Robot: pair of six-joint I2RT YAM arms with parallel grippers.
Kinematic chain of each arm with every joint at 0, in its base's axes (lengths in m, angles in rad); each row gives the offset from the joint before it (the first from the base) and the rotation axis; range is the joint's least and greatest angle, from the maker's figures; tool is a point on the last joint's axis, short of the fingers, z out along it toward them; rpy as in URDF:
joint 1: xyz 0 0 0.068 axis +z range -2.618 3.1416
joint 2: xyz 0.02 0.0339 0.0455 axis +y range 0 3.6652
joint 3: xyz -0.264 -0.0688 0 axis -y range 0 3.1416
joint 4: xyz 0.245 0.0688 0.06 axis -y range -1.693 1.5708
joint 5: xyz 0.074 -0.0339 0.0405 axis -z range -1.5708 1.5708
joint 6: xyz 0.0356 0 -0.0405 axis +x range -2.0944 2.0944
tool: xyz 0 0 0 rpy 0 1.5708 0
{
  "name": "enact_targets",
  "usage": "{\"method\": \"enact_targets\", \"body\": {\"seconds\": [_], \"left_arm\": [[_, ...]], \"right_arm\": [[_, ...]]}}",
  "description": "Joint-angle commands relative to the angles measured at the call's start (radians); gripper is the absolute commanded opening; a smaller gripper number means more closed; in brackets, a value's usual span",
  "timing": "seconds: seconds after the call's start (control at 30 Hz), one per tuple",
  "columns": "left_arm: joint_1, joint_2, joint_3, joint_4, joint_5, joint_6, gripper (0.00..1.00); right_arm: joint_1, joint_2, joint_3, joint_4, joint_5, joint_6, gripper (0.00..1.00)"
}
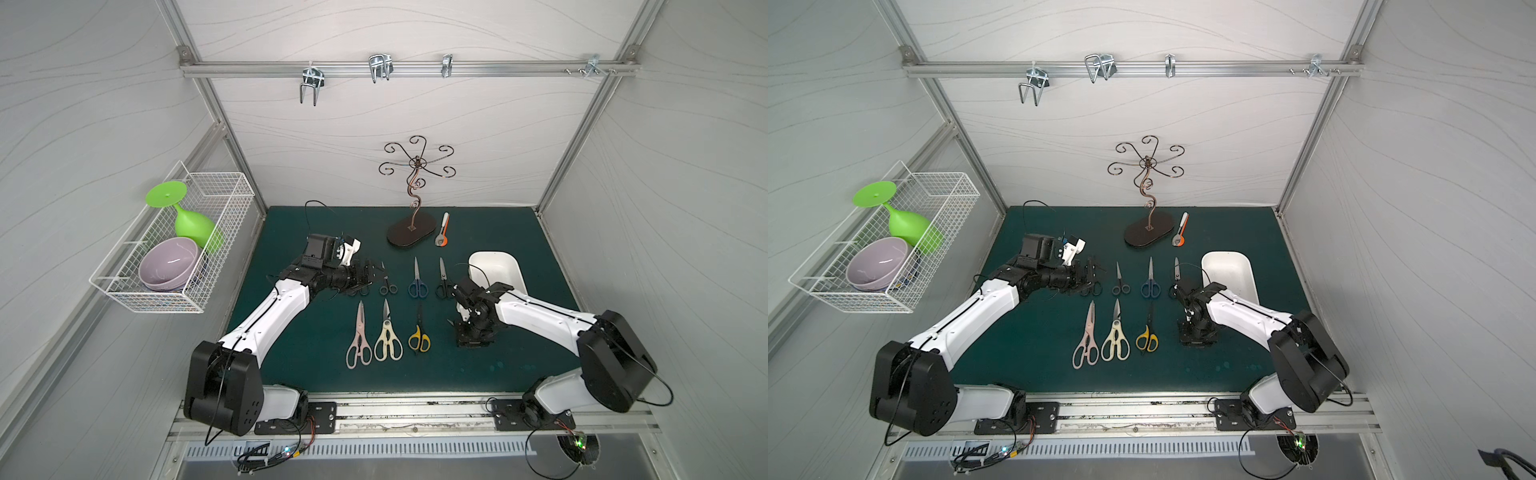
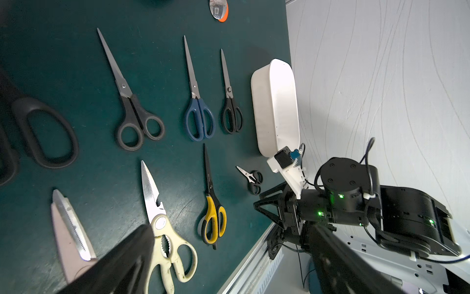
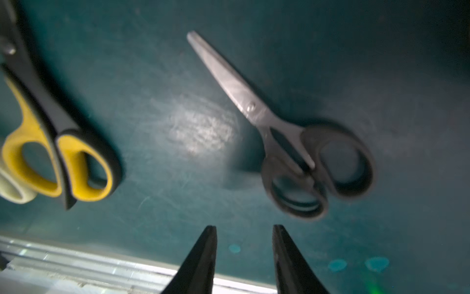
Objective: Take the scissors out of the storage box
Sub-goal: Adjust the scissors at the center of the board.
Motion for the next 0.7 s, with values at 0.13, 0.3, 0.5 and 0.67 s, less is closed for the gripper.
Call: {"method": "enact_targets", "body": {"seconds": [0.13, 0.3, 0.5, 0.67], "left_arm": [[0.007, -0.023, 0.007, 0.011, -0.019, 0.009, 1.00], [0.014, -0.033, 0.003, 0.007, -0.025, 0.015, 1.00], [0.015, -0.038, 0.008, 0.003, -0.022, 0.012, 1.00], [0.017, -0.045, 0.007, 0.001, -0.029, 0.015, 1.00]], "right_arm": [[-0.007, 0.035, 0.022, 0.041, 0.060, -0.059, 0.42], [-0.021, 0.058, 0.024, 0.038, 0.095, -0.090, 0.42], [-0.021, 0.084, 0.019, 0.042, 0.078, -0.096, 0.43], [-0.018, 0.082, -0.007, 0.060, 0.028, -0.085, 0.43]]}}
